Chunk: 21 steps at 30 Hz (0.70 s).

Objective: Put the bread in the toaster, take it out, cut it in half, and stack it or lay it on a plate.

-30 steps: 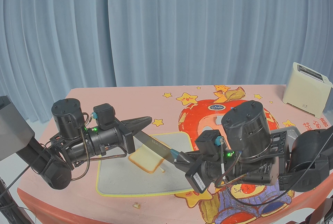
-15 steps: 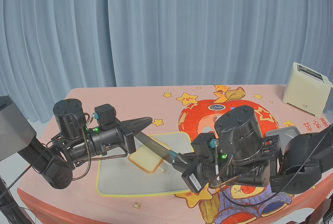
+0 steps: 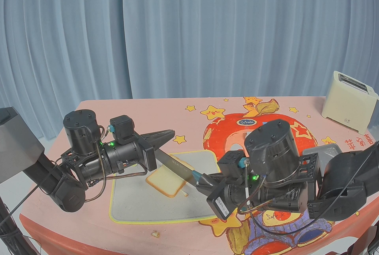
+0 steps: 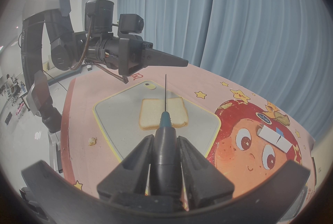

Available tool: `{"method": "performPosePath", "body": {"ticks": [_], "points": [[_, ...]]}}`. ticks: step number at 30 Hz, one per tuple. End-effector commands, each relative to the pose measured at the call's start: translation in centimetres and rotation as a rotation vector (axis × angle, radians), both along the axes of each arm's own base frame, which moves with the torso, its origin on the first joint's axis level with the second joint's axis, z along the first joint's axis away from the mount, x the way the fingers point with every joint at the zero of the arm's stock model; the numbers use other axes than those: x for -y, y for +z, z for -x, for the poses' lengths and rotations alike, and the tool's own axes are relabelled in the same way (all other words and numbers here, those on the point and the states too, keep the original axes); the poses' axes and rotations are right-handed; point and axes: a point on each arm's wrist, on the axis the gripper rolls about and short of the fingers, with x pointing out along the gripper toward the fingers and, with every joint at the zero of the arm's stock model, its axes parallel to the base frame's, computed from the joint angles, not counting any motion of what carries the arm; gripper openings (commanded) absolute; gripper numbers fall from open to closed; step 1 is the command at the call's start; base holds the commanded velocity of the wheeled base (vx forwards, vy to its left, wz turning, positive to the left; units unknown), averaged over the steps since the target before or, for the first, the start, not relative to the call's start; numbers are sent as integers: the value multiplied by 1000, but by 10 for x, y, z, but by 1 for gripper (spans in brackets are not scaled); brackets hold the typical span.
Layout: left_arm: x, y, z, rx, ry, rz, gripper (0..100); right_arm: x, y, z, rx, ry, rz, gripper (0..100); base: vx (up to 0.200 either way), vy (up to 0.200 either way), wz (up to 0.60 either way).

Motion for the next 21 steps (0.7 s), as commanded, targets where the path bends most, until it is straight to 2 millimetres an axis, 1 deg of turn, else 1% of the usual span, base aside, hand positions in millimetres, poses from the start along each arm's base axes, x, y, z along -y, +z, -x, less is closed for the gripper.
{"method": "performPosePath", "body": {"ticks": [1,5,11,21], "points": [[0,3,-1,8,2,4,0,0,1,0,2,1,-3,0,0,0,0],[0,0,0,1,0,1,0,-1,0,2,0,9,-1,0,0,0,0],[0,2,0,7,0,4,0,2,5,4,8,9,-12,0,0,0,0],[-1,-3,2,-9,0,-3,0,-1,1,6,1,16,-2,0,0,0,0]]}}
